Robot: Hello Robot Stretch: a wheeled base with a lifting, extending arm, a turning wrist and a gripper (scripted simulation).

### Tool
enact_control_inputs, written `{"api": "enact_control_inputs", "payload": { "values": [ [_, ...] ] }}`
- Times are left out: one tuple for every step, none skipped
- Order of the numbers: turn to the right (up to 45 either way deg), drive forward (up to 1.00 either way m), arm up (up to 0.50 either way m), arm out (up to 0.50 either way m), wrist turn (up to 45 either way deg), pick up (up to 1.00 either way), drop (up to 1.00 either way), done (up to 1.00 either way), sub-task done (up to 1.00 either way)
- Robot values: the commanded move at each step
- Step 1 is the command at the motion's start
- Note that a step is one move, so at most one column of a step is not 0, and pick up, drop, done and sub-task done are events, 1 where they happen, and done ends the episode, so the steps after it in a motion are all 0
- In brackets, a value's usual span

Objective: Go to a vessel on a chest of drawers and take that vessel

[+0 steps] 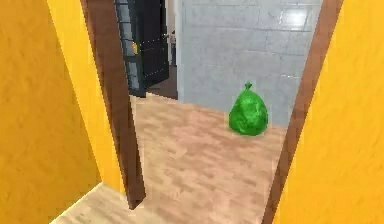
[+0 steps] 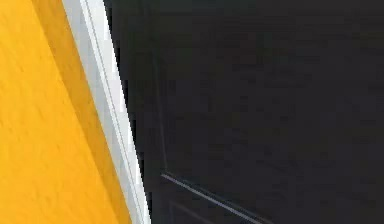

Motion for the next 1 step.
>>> {"api": "enact_control_inputs", "payload": {
  "values": [
    [-15.0,0.0,0.0,0.0,0.0,0.0,0.0,0.0,0.0]
  ]
}}
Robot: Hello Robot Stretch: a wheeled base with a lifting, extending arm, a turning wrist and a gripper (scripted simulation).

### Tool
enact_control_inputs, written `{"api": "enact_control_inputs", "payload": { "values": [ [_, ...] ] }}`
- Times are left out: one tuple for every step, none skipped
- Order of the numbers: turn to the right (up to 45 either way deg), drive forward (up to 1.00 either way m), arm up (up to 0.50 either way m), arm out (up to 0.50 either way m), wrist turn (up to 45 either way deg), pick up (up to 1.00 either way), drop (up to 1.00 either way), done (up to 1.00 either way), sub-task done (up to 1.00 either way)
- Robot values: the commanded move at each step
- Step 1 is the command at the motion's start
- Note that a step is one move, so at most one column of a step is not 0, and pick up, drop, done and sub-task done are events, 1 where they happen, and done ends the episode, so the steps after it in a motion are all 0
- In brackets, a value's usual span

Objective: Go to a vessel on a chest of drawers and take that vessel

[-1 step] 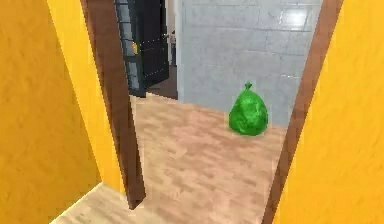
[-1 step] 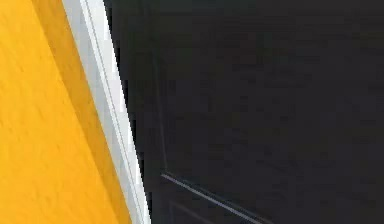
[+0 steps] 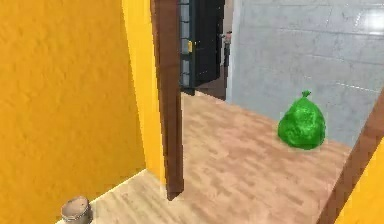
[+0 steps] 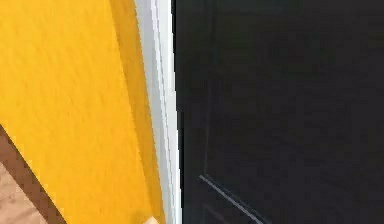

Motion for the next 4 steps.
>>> {"api": "enact_control_inputs", "payload": {
  "values": [
    [0.0,0.8,0.0,0.0,0.0,0.0,0.0,0.0,0.0],
    [36.0,0.0,0.0,0.0,0.0,0.0,0.0,0.0,0.0],
    [3.0,0.0,0.0,0.0,0.0,0.0,0.0,0.0,0.0],
    [0.0,0.3,0.0,0.0,0.0,0.0,0.0,0.0,0.0]
  ]
}}
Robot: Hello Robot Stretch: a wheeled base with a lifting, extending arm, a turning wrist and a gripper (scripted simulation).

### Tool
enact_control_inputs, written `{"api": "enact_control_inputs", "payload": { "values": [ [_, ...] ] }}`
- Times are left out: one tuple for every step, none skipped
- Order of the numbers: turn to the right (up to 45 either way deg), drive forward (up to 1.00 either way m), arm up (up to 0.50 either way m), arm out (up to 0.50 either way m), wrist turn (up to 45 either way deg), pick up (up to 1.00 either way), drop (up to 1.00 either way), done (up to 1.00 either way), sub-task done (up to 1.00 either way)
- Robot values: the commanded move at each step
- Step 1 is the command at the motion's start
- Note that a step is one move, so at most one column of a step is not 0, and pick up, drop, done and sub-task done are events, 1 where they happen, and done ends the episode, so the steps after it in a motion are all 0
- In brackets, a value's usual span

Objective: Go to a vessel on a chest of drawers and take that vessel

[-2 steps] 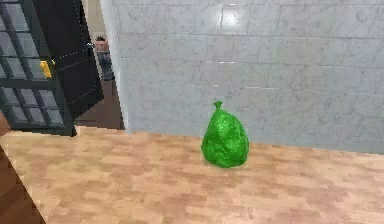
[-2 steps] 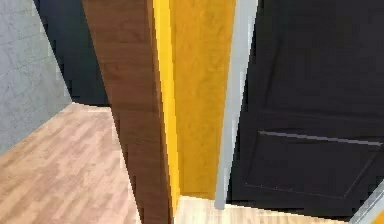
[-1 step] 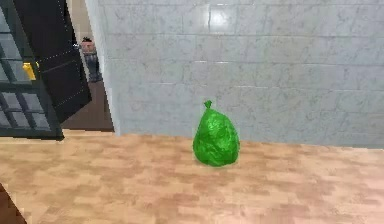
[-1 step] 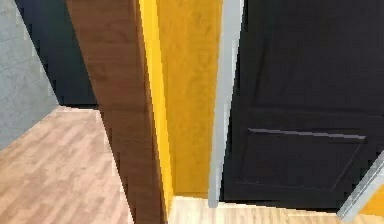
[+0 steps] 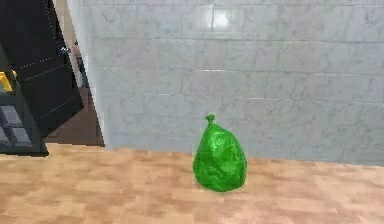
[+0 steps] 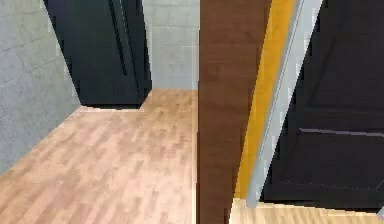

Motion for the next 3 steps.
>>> {"api": "enact_control_inputs", "payload": {
  "values": [
    [-36.0,0.0,0.0,0.0,0.0,0.0,0.0,0.0,0.0],
    [0.0,1.0,0.0,0.0,0.0,0.0,0.0,0.0,0.0],
    [0.0,1.0,0.0,0.0,0.0,0.0,0.0,0.0,0.0]
  ]
}}
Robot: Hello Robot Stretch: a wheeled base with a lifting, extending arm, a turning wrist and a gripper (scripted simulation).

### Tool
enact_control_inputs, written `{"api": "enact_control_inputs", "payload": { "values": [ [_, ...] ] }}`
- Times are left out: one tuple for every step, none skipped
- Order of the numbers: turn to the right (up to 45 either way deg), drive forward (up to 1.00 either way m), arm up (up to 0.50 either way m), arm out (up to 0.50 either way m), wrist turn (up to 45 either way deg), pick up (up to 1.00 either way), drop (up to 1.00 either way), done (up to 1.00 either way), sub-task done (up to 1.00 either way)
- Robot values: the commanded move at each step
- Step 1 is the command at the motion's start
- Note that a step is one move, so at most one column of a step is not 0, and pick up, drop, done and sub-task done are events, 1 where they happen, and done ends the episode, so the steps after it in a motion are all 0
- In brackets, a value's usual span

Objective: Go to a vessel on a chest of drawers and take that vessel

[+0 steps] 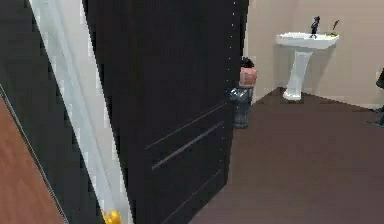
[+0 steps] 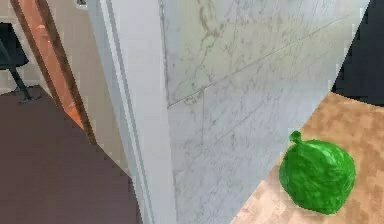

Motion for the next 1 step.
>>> {"api": "enact_control_inputs", "payload": {
  "values": [
    [-18.0,0.0,0.0,0.0,0.0,0.0,0.0,0.0,0.0]
  ]
}}
